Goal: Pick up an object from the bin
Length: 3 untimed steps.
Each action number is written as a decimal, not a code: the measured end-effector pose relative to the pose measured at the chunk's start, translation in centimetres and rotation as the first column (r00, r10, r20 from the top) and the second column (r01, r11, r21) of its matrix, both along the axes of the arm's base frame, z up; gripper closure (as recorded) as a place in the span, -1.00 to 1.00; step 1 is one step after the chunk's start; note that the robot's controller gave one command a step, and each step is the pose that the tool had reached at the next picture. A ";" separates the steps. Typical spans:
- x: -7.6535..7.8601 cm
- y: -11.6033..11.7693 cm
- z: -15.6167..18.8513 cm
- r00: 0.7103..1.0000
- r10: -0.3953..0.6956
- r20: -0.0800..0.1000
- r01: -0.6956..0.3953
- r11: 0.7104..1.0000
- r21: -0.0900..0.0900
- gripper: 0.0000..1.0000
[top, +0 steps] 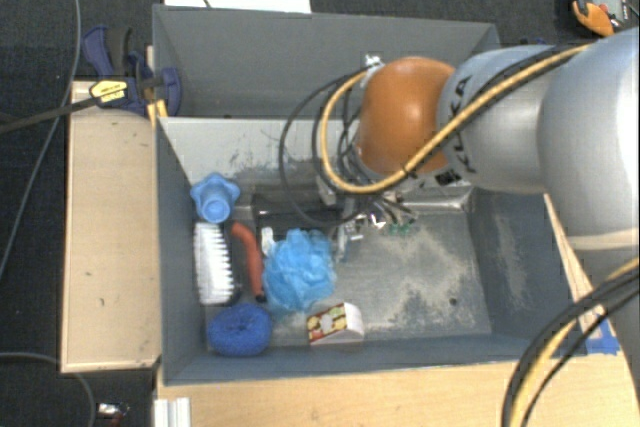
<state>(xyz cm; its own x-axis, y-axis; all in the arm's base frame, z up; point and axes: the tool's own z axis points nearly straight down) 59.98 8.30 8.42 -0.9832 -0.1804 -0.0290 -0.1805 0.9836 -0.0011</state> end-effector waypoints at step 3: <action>-2.4 7.0 -1.2 0.962 -0.275 0.001 0.275 0.962 0.001 -1.00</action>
Offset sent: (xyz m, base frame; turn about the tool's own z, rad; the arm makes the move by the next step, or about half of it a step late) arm -0.0128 0.0598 0.0158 0.0092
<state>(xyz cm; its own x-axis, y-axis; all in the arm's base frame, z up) 57.61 15.33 7.20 -0.9949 0.0965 -0.0307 0.0965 0.9953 -0.0001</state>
